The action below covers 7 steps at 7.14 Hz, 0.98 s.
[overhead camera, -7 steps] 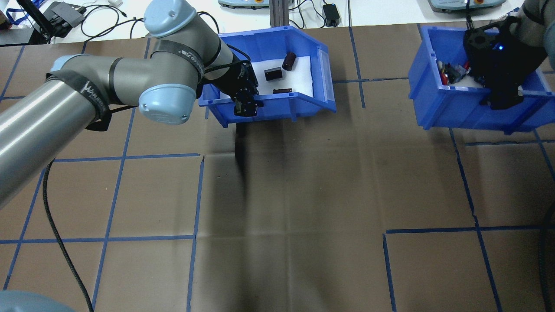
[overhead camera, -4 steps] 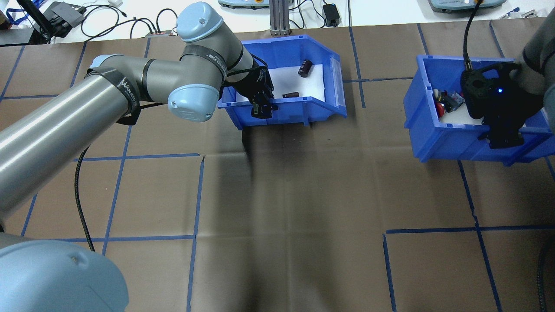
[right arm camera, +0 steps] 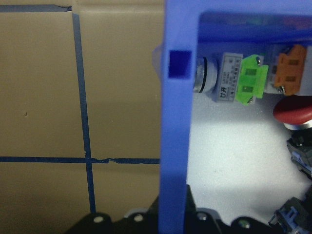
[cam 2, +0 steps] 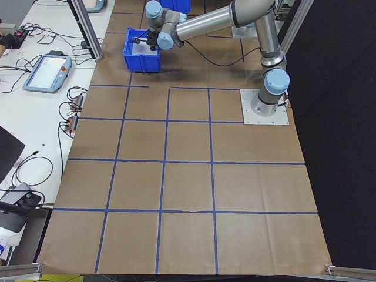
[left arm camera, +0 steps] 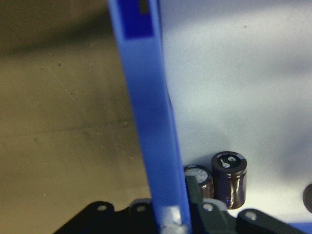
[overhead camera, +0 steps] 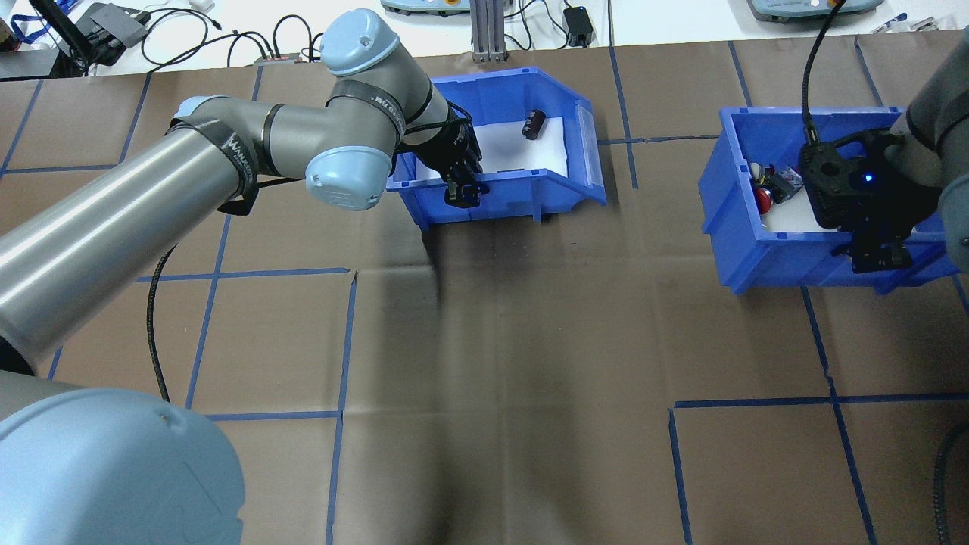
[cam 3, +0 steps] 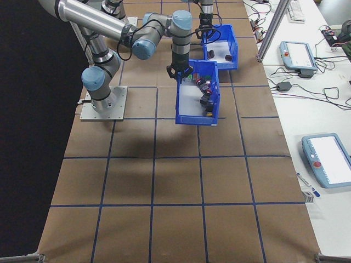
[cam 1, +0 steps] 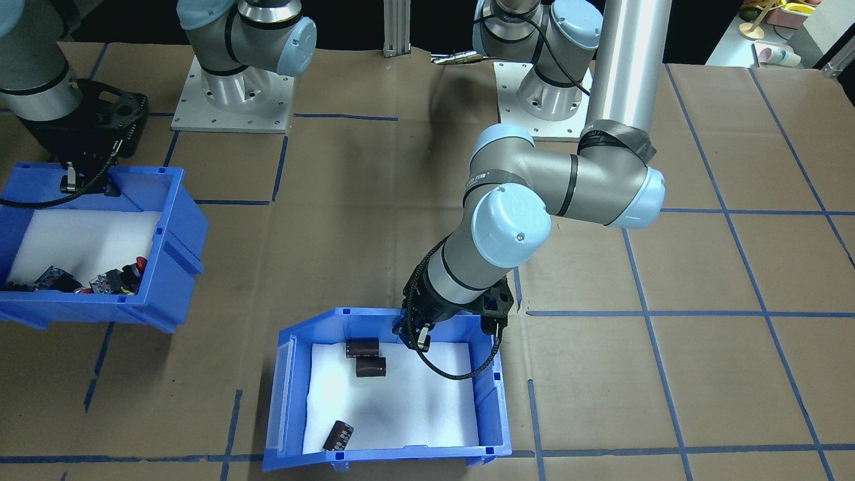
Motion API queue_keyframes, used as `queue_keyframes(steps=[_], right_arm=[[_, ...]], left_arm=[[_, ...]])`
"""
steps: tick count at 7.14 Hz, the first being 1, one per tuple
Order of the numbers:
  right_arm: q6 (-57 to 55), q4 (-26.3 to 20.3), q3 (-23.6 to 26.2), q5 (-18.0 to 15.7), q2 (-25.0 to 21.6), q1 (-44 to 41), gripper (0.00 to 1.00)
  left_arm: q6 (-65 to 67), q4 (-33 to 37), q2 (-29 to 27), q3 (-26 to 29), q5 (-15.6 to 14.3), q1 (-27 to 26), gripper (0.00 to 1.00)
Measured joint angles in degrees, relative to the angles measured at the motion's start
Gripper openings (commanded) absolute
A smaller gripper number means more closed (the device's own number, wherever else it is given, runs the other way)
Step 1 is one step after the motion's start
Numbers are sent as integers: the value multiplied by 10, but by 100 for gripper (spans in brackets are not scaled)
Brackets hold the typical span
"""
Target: Place battery box in front
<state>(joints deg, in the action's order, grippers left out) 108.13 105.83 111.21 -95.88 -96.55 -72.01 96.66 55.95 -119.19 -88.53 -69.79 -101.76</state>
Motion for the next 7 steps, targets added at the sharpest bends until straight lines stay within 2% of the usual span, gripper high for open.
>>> queue_keyframes(steps=[1,2,3,5,7], right_arm=[[2,0,5,0,-1,0,0],[3,0,9,-1,-2,0,0],[4,1,12,-1,-3,0,0],[4,1,14,0,-4,0,0],[4,0,22,3,-8,-2,1]], left_arm=[[2,0,-4,-1,1,-6,46],[1,1,-6,-2,2,-13,89],[-10,6,-4,-3,1,-19,100],[-44,12,9,1,-5,-20,100],[-87,27,53,5,-12,-10,99]])
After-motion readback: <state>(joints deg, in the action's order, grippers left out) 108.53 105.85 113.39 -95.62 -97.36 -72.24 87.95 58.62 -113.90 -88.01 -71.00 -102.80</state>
